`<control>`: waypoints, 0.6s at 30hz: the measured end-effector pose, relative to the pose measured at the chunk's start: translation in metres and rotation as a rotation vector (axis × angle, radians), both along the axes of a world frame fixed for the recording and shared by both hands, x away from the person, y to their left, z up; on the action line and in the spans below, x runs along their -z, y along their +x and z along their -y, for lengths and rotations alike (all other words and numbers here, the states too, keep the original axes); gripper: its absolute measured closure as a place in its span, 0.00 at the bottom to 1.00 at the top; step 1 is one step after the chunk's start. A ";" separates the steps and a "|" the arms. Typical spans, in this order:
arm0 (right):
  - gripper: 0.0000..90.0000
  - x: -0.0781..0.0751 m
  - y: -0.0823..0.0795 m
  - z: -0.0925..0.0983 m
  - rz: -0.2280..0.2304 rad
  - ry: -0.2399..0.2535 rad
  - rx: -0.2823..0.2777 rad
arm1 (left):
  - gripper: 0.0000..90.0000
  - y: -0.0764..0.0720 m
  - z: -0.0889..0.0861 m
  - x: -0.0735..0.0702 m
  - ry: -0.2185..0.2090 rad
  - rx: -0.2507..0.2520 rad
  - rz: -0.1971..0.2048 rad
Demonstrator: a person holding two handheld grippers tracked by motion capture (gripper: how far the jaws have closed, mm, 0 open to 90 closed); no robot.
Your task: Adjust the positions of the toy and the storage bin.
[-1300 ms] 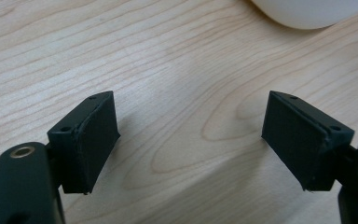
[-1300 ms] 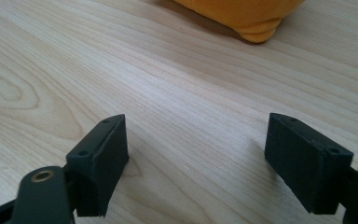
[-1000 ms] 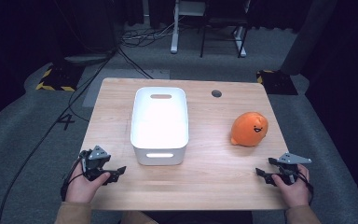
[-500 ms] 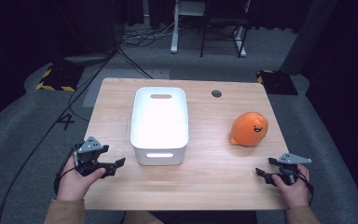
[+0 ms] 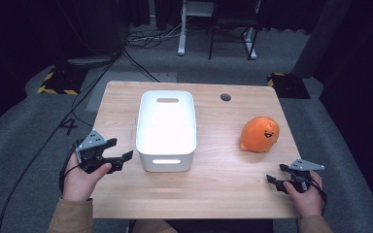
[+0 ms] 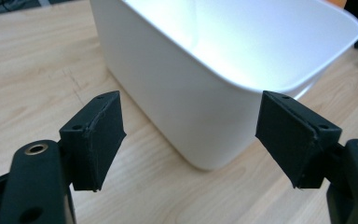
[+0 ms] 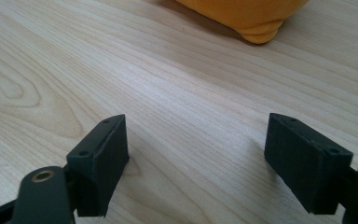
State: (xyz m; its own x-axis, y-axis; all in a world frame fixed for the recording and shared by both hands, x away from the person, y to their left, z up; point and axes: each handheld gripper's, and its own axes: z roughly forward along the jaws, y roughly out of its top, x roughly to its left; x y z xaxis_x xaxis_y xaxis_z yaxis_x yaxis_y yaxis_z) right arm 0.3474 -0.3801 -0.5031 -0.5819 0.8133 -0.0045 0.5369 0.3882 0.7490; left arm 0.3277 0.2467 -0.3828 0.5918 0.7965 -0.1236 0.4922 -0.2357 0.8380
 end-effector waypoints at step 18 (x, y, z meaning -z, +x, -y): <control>0.24 0.000 0.000 0.000 0.000 0.000 0.001 | 0.25 0.025 0.027 -0.004 -0.108 -0.035 0.149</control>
State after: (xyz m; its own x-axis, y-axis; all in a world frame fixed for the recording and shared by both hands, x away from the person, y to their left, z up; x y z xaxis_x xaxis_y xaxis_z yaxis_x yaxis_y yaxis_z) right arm 0.3474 -0.3800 -0.5031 -0.5811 0.8138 -0.0042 0.5372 0.3874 0.7492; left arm 0.3526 0.2192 -0.3790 0.5818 0.8040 -0.1226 0.3675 -0.1254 0.9215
